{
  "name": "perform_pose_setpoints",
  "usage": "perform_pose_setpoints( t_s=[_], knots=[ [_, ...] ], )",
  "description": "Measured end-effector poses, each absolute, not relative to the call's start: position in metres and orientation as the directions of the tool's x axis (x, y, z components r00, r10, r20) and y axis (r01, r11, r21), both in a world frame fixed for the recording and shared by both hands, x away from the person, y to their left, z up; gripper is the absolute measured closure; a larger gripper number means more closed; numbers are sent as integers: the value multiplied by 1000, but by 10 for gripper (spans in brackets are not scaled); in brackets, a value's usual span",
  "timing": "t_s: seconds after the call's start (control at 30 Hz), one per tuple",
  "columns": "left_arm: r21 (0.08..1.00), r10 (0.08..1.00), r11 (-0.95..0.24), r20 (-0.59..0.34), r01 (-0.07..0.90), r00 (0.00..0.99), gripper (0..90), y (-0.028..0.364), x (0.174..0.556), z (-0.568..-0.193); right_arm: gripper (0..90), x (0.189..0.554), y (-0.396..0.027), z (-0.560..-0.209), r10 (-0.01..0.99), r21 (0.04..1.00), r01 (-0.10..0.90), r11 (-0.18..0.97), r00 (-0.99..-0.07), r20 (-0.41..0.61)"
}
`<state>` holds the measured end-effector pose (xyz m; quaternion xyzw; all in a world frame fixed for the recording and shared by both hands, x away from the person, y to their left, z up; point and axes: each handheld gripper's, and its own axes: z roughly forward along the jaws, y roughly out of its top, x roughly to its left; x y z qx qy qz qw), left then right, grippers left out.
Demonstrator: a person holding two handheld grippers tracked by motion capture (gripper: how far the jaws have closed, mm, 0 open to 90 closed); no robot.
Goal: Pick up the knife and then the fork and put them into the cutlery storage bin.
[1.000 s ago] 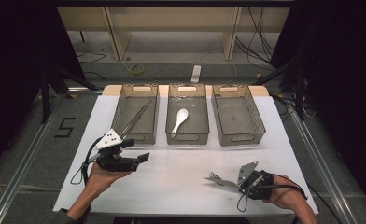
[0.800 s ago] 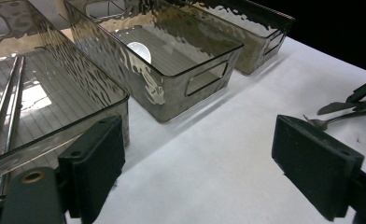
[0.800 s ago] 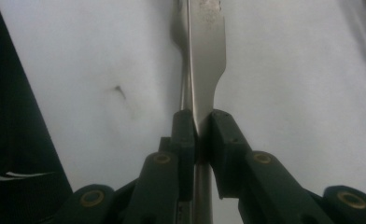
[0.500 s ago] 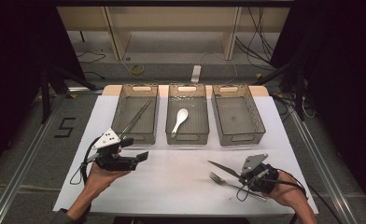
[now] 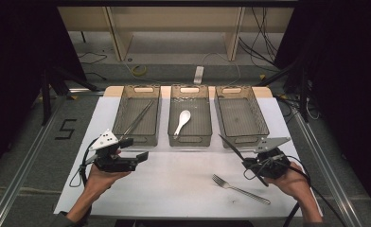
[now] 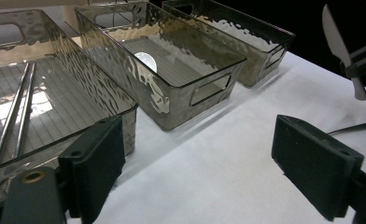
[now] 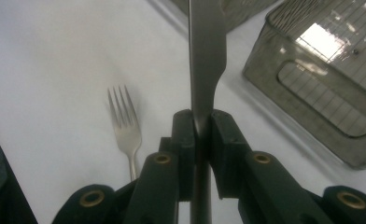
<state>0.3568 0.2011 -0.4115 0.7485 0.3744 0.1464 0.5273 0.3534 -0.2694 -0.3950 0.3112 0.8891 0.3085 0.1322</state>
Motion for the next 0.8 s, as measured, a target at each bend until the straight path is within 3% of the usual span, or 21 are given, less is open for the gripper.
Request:
perform_pose_setpoints(
  t_s=[0.8],
  knots=[
    [923, 717, -127, -167, 363, 676, 166, 208, 345, -409, 814, 402, -269, -356, 714, 733, 505, 457, -699, 36]
  ],
)
